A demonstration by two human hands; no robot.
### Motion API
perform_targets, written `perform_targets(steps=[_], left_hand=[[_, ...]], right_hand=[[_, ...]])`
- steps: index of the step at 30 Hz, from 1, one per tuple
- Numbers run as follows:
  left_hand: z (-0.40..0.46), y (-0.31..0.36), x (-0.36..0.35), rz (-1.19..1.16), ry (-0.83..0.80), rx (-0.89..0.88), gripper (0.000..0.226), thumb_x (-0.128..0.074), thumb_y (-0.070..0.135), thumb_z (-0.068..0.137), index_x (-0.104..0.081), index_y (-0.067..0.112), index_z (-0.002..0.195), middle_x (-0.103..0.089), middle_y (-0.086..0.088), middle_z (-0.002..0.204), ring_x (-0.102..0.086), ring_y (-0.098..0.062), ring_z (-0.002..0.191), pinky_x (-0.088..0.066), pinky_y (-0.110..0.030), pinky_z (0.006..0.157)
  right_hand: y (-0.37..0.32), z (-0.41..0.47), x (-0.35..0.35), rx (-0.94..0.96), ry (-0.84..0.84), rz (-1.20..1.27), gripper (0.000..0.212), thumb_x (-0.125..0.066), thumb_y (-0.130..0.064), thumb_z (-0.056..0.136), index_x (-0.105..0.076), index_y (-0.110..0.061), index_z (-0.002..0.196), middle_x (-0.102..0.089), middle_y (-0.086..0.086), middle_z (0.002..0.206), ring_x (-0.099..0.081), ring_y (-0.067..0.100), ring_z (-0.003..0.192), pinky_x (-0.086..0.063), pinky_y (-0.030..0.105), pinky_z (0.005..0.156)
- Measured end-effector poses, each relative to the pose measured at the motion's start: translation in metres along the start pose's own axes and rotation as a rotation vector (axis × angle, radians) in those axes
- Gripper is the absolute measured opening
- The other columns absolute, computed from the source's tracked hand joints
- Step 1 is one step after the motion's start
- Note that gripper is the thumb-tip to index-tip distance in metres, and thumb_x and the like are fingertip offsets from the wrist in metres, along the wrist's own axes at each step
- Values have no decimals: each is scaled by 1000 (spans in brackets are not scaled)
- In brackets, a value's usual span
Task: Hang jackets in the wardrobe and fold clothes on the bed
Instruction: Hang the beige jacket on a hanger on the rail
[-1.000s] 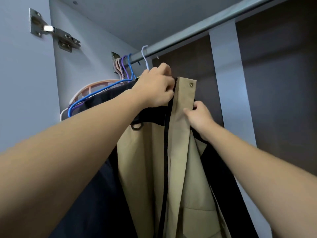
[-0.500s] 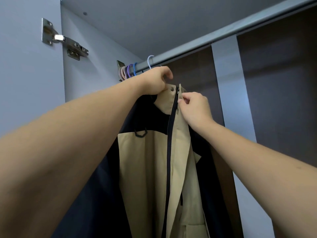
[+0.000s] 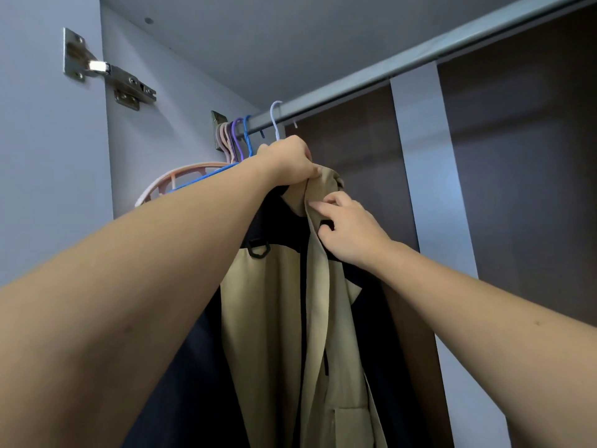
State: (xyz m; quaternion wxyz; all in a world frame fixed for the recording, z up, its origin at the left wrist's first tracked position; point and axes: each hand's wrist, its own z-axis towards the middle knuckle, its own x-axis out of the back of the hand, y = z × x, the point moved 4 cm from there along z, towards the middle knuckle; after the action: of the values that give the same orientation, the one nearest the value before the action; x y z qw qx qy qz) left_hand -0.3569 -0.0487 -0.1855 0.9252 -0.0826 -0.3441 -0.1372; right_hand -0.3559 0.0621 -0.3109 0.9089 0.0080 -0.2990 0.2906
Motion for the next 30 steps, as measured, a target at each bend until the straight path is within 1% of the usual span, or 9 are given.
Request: perform_targets(steps=[6,10,13,17,19,21,24,27,30], left_hand=[[5,8,-4,51,25,27,33,-55,50,87,-67,20,96,-65,0,91,-56,-28,91,-26,-40,85],[3,9,-7,116,87,16,23,-52,35,89,-69,22,99,-66,-1,96,-51,-28,94,-21,-44,93],[0,10,-8,95,148,20,22,-51,28,89,-70,22,97,-65,-1,93,-49,-26,93,-20,-42,90],[-12,14,-6,-37,172,56,15,-52,29,89,-66,28,95,-62,2,98,-49,-25,106,-22,-40,95],[-26,13,-6,-52,263,64,19,-51,35,93,-66,30,103,-60,3,108,-43,-25,116,-22,-42,100],[-59,15,-15,-66,468,72,28,-50,37,93,-63,30,117,-51,2,125,-39,-24,121,-21,-43,105],[-144,26,-48,-317,772,111,44,-57,27,85,-53,18,129,-42,-8,134,-41,-27,120,-25,-41,109],[-243,36,-107,-544,748,94,45,-59,12,83,-50,10,128,-40,-11,129,-40,-22,116,-24,-28,106],[-334,38,-170,-668,547,134,38,-54,4,86,-49,7,124,-35,-2,125,-39,-16,116,-29,-27,105]], right_hand=[[3,0,-6,2,-97,-64,54,-41,-24,94,-39,-27,149,-36,-2,147,-36,24,134,-32,38,110],[4,-1,-8,-3,-137,-117,56,-42,-25,94,-36,-27,149,-34,-1,149,-36,25,134,-30,38,110],[7,-3,-8,-2,-134,-151,56,-41,-27,94,-34,-28,150,-34,-1,149,-36,25,134,-28,39,109],[13,-8,-9,-7,-119,-165,56,-40,-29,95,-33,-28,150,-35,0,148,-38,26,132,-29,40,108],[17,-16,-11,-25,-95,-136,55,-40,-28,95,-34,-26,150,-37,1,148,-39,27,132,-30,41,107],[24,-33,-20,-72,-78,-54,56,-42,-26,95,-33,-26,150,-37,1,149,-38,26,133,-31,41,107],[38,-74,-42,-176,-115,114,54,-44,-27,96,-35,-23,149,-38,4,148,-38,27,133,-34,42,110],[49,-129,-70,-275,-167,193,52,-46,-28,98,-38,-20,148,-39,4,148,-40,25,134,-35,41,110],[47,-179,-94,-388,-222,316,45,-46,-32,99,-45,-20,143,-44,1,142,-47,18,125,-40,34,102]])
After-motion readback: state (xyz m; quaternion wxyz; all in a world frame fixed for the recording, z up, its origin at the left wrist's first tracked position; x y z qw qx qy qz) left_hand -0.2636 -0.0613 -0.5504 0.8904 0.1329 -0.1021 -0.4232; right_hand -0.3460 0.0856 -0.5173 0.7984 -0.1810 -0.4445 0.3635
